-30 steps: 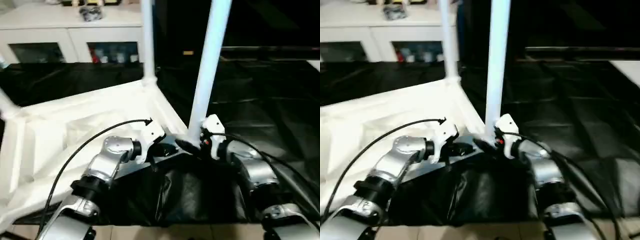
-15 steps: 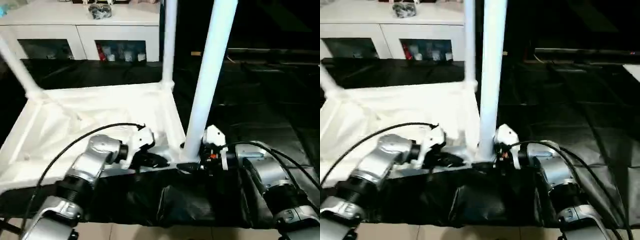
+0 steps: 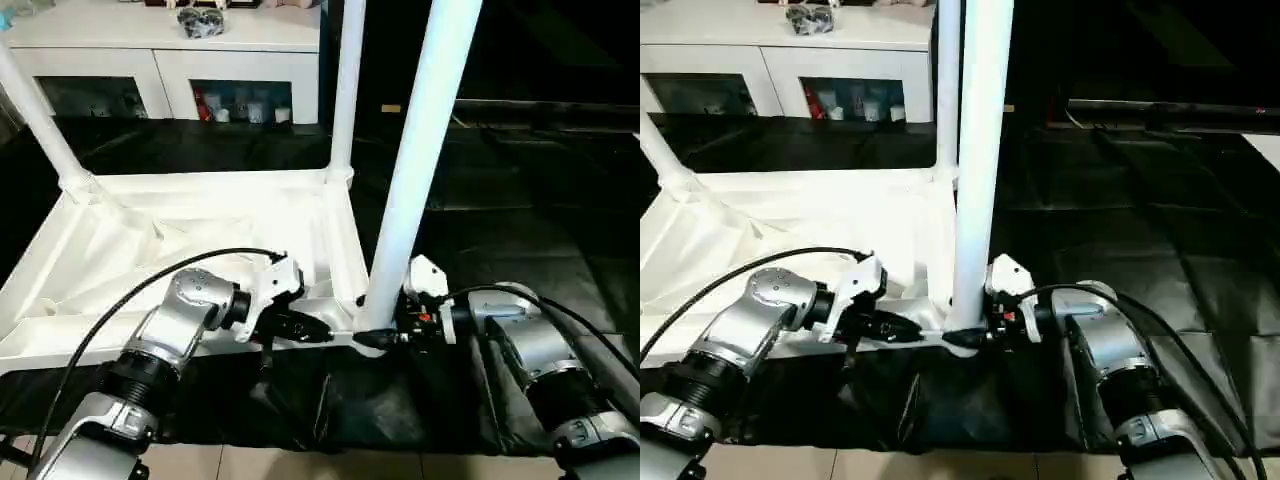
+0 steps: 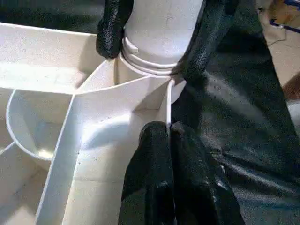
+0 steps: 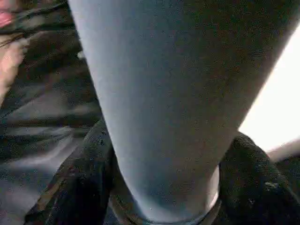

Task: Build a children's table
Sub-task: Rotate leg to tighten

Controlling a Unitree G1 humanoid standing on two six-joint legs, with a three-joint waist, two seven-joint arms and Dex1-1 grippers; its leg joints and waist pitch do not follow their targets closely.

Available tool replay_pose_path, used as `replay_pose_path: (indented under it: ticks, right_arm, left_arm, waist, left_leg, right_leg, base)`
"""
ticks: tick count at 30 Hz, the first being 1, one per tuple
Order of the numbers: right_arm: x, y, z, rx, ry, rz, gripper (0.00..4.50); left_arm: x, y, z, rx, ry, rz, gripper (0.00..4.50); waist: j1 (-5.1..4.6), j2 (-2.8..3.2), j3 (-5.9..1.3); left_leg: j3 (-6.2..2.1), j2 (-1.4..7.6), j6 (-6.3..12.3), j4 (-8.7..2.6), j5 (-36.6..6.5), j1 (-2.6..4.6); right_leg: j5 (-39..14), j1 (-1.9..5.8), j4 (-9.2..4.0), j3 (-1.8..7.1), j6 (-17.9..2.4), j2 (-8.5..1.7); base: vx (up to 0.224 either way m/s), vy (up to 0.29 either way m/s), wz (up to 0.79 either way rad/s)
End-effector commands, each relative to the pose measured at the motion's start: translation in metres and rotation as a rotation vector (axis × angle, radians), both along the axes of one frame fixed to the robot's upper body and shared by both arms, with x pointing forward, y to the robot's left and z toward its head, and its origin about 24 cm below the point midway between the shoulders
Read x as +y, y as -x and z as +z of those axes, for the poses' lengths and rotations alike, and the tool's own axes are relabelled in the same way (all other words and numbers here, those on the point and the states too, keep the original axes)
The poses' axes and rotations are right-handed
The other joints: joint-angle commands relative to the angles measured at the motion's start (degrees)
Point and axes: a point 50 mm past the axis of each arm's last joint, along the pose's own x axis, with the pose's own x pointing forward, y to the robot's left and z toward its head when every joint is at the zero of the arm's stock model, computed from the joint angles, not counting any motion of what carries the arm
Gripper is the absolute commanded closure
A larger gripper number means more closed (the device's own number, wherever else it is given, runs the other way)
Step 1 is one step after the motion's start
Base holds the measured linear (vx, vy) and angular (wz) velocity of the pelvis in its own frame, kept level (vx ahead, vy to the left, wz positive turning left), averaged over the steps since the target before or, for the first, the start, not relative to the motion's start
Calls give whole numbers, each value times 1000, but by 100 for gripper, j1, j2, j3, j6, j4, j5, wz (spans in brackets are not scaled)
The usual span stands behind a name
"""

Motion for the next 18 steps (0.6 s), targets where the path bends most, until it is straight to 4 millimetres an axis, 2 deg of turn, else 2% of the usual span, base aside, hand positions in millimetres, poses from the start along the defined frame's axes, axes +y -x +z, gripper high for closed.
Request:
replay_pose_path:
  ticks: [1,2,3,4,8,9,11,13,17,18]
  right_arm:
    - [29,7,-12,42,-32,32,185]
    - [36,-1,-15,18,-51,-111,186]
    - [36,-1,-15,18,-51,-111,186]
    - [40,-6,-17,15,-58,-202,186]
    - [50,-16,-22,25,-73,-405,186]
    - [56,-20,-23,43,-84,-514,186]
    - [59,-22,-24,55,-88,-562,186]
    - [68,-23,-23,81,-125,-611,186]
    - [76,-23,-19,39,-141,-579,186]
    - [76,-23,-18,29,-140,-572,130]
  left_arm:
    - [-24,-6,12,-76,78,27,450]
    - [-33,-11,13,-103,89,87,450]
    - [-33,-11,13,-103,89,87,450]
    - [-39,-14,13,-121,92,122,450]
    - [-52,-19,14,-149,99,202,450]
    - [-59,-21,15,-163,101,245,450]
    - [-62,-22,15,-171,101,266,450]
    - [-68,-23,16,-182,109,293,450]
    - [-72,-20,17,-187,123,277,450]
    - [-72,-20,16,-187,125,270,450]
  waist:
    - [-10,-61,-313]
    - [-16,-59,-314]
    - [-43,-57,-305]
    - [-58,-58,-307]
    - [-164,-48,-303]
    - [-175,-15,-304]
    - [-191,-33,-311]
    - [-174,-13,-325]
    - [-155,-21,-339]
    - [-150,-20,-339]
  left_leg:
    - [116,-83,294,-407,-1598,-60]
    - [107,-84,285,-413,-1628,-59]
    - [108,-95,232,-410,-1655,-62]
    - [87,-99,205,-415,-1701,-72]
    - [77,-117,202,-404,-1948,-54]
    - [75,-128,197,-395,-1995,-38]
    - [74,-136,185,-393,-1969,-48]
    - [79,-125,241,-396,-1914,-52]
    - [91,-104,301,-413,-1795,-80]
    - [96,-102,306,-413,-1787,-82]
  right_leg:
    - [-2716,376,-454,136,-849,-96]
    - [-2809,378,-468,128,-794,-97]
    - [-2934,353,-489,122,-713,-95]
    - [-3068,365,-502,101,-621,-98]
    - [-3210,318,-551,72,-553,-77]
    - [-3263,301,-565,63,-539,-79]
    - [-3282,309,-574,55,-513,-80]
    - [-3062,307,-551,72,-571,-80]
    - [-2544,334,-486,106,-769,-74]
    - [-2449,337,-475,111,-827,-76]
  base:
    - [0,0,0]
    - [0,0,0]
    - [0,0,0]
    - [0,0,0]
    - [0,0,0]
    - [0,0,0]
    - [0,0,0]
    - [0,0,0]
    - [0,0,0]
    - [0,0,0]
